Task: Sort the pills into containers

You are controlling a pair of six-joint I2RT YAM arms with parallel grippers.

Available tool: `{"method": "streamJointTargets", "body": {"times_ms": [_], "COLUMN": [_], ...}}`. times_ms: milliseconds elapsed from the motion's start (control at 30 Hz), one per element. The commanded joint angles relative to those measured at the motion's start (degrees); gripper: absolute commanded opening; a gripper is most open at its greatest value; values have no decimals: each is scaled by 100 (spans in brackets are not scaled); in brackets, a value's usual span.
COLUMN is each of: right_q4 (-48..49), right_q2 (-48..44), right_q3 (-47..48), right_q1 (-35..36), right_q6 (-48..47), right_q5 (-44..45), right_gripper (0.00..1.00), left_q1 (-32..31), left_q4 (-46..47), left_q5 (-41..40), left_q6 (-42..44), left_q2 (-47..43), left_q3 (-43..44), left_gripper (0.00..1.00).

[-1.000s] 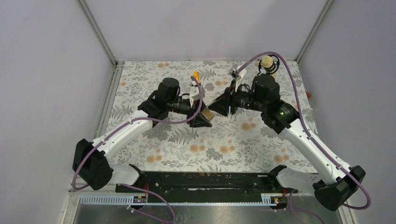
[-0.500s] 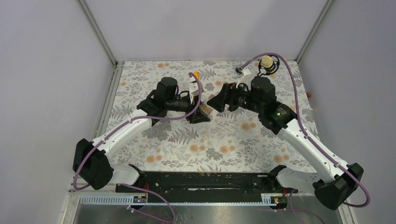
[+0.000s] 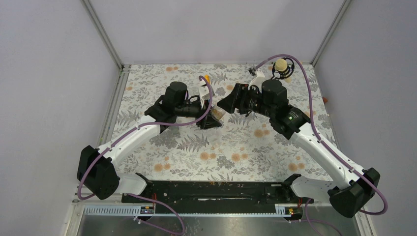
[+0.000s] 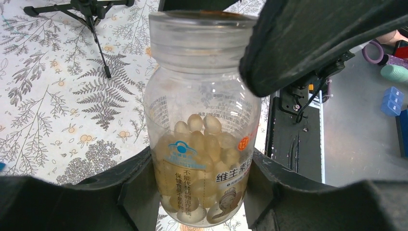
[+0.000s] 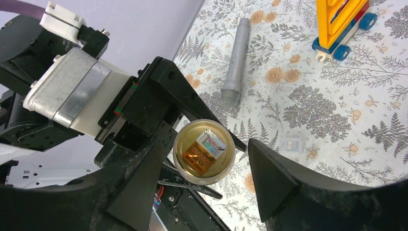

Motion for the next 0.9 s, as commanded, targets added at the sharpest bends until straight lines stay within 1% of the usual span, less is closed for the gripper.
{"method": "streamJointTargets", "body": {"times_ms": [0, 33, 100, 200, 233, 267, 333, 367, 433, 500, 567, 633, 767, 867], "right_q4": [48, 51, 53, 126, 147, 143, 142, 149, 205, 265, 204, 83, -121, -313], "right_q2": [176, 187, 213, 177, 128, 72, -83, -154, -312, -461, -503, -484, -387, -325], "right_q3": [294, 289, 301, 306, 298, 308, 317, 307, 228, 103, 102, 165, 336, 480], "right_q1": [61, 64, 66, 62, 66, 56, 16, -42, -237, -452, -663, -797, -888, -901], "right_q6": [338, 359, 360, 223, 123, -31, -533, -819, -1425, -1876, -2105, -2261, -2465, -2716], "right_q5": [182, 206, 167, 55, 38, -8, -206, -471, -1270, -2239, -3013, -3476, -3925, -4264], "right_gripper": [71, 69, 62, 32, 25, 20, 13, 11, 5, 4, 4, 3, 2, 0], "left_q1": [5, 1, 1, 1, 0, 5, 9, 9, 11, 9, 9, 9, 1, -17], "left_q4": [408, 430, 372, 385, 382, 371, 262, 221, 99, 0, 18, 15, 12, 24], "left_q5": [-195, -329, -447, -448, -443, -412, -311, -232, -11, 244, 542, 971, 1892, 1979], "left_q6": [-146, -205, -228, -228, -228, -228, -210, -203, -183, -135, -107, -58, 87, 158], "left_q2": [-112, -118, -94, -121, -129, -135, -135, -139, -116, -98, -105, -120, -129, -194], "left_q3": [18, 24, 91, 92, 85, 80, 62, 69, 89, 75, 13, -24, -45, -106], "left_gripper": [0, 0, 0, 0, 0, 0, 0, 0, 0, 0, 0, 0, 0, 0]}}
